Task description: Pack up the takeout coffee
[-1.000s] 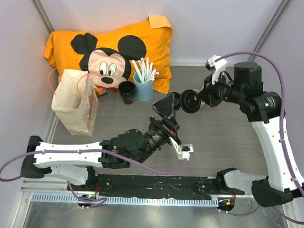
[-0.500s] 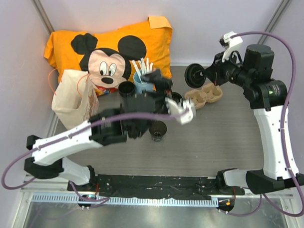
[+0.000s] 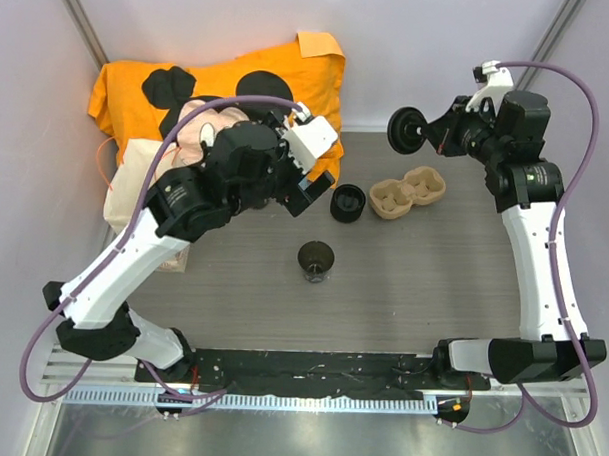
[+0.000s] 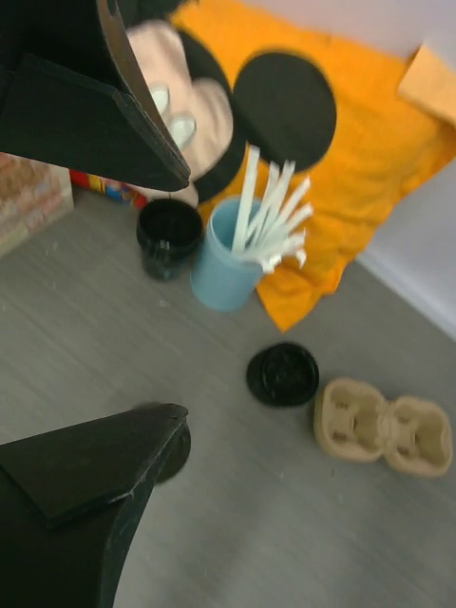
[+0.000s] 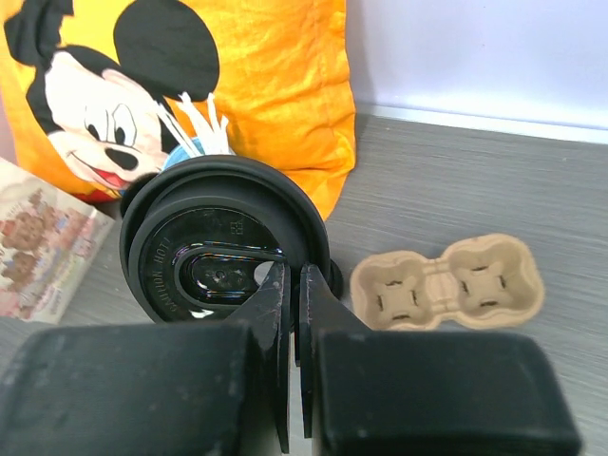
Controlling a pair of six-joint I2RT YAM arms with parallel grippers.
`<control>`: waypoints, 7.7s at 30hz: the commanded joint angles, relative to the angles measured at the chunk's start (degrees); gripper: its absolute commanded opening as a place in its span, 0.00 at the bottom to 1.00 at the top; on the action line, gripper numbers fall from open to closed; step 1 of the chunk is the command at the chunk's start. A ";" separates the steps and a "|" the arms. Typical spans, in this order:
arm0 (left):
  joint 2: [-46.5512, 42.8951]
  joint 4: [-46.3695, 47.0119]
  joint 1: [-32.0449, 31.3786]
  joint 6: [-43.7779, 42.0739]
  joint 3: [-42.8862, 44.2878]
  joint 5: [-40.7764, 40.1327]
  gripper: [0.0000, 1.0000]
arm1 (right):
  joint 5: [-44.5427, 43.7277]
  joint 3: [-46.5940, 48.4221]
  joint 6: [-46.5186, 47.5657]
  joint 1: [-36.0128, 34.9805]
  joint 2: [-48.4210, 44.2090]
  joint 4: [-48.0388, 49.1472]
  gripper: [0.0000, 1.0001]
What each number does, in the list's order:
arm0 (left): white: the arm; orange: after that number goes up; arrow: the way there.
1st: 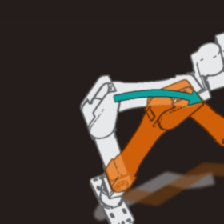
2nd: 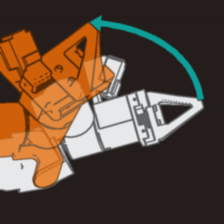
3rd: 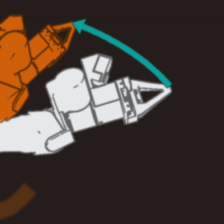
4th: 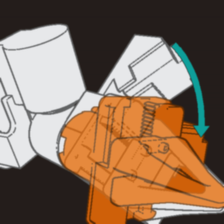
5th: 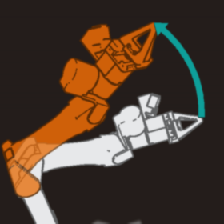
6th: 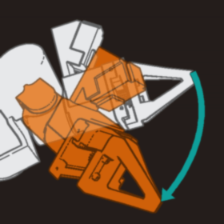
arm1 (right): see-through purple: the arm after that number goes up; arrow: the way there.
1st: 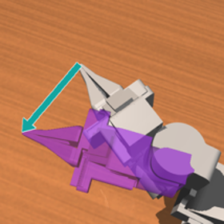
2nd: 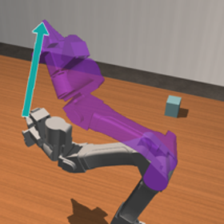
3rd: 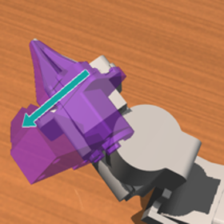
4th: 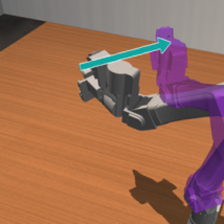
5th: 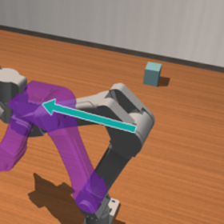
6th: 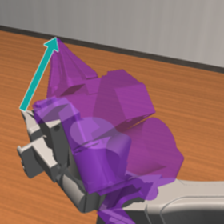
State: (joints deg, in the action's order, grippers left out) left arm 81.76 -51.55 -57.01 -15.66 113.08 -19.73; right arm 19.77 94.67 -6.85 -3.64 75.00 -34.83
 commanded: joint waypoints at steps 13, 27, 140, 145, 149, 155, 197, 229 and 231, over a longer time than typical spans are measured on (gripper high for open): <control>9.19 34.81 19.05 44.21 -18.33 56.28 1.00 | -2.89 -12.49 -16.61 -0.05 -3.37 17.42 0.01; 21.51 38.29 18.43 46.51 -8.67 44.44 0.73 | -4.83 -23.73 -25.14 -0.14 -4.69 20.32 0.01; 26.88 9.47 24.58 33.78 -5.15 84.67 0.16 | 22.41 -16.18 80.23 -10.60 -12.25 -25.81 0.63; 27.58 6.38 24.58 32.19 -7.87 86.70 0.17 | 27.07 -18.03 84.37 -11.56 -12.95 -27.75 0.55; 28.72 5.06 24.58 32.09 -9.19 88.10 0.18 | 28.57 -19.79 82.62 -14.19 -12.86 -26.00 0.51; 30.21 5.67 24.58 33.59 -9.81 90.13 0.18 | 22.97 -23.04 77.62 -23.14 -12.60 -20.29 0.51; 30.66 -2.42 24.58 27.18 -10.42 93.82 0.19 | 13.28 -28.58 75.14 -31.69 -7.68 -11.40 0.33; 14.34 3.45 37.23 23.03 -12.51 75.11 0.85 | 11.45 -19.01 63.65 -34.24 -5.05 -16.06 0.02; 10.11 12.41 40.22 24.97 -19.71 70.21 0.90 | 9.59 -17.86 61.62 -35.64 -2.68 -15.62 0.02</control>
State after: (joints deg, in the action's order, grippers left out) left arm 102.94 -51.86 -20.53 7.20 99.92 59.75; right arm 32.62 73.14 60.55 -37.28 69.10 -51.90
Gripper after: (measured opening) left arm 0.861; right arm 0.110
